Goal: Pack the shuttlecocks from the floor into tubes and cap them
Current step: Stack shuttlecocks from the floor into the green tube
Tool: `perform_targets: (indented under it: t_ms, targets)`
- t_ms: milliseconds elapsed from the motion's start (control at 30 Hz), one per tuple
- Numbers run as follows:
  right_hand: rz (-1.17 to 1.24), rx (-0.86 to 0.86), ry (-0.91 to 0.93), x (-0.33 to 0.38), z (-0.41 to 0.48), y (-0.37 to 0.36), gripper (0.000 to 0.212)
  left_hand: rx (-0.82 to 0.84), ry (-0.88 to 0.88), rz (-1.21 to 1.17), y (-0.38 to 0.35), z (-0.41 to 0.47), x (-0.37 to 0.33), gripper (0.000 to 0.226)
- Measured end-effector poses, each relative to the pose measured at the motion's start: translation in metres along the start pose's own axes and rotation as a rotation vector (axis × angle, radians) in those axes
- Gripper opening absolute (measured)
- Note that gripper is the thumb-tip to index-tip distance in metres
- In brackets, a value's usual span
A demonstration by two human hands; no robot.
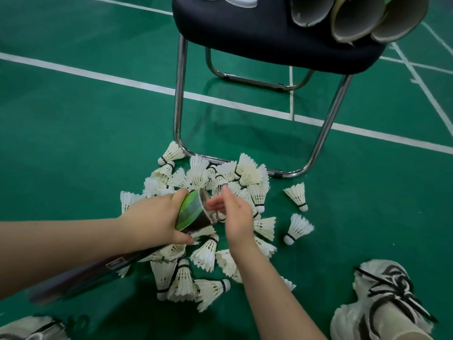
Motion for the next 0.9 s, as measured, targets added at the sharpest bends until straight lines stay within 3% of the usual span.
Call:
perform_targets:
  t_ms: [100, 233, 500, 567, 733, 833, 900]
  targets:
    - [-0.169, -0.163, 0.017, -0.004, 0.014, 0.028, 0.034, 0.003, 0.025, -0.040, -0.002, 0.003, -0.004, 0.098]
    - [-0.515, -0.219, 0.019, -0.031, 0.025, 0.069, 0.034, -0.014, 0.017, -0.036, -0.002, 0.001, -0.007, 0.098]
    - [-0.665, -0.438, -0.202, -0.080, 0.037, 0.110, 0.016, 0.013, 0.035, -0.056, -0.005, 0.001, -0.009, 0.095]
    - [-0.755, -0.487, -0.211, -0.089, 0.042, 0.116, 0.031, 0.023, 0.045, -0.042, -0.005, 0.001, -0.014, 0.094]
    - [-0.592, -0.590, -0.302, -0.090, 0.052, 0.122, 0.050, 0.057, 0.048, -0.017, -0.008, 0.001, -0.020, 0.087]
    - [-0.587, -0.524, -0.389, -0.092, 0.055, 0.124, 0.037, 0.072, 0.050, -0.032, -0.009, 0.002, -0.019, 0.087]
    - [-0.545, -0.548, -0.344, -0.090, 0.054, 0.126, 0.031, 0.081, 0.051, -0.042, -0.008, 0.003, -0.020, 0.089]
Point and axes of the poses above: each hand's wrist, its own z-axis towards the middle knuckle, its own y-axis out of the back of the hand, x = y × z, the point moved 1 cm from there along z, towards the middle knuckle, and after that the axes turned 2 degrees about z, right-handed, at the moved point
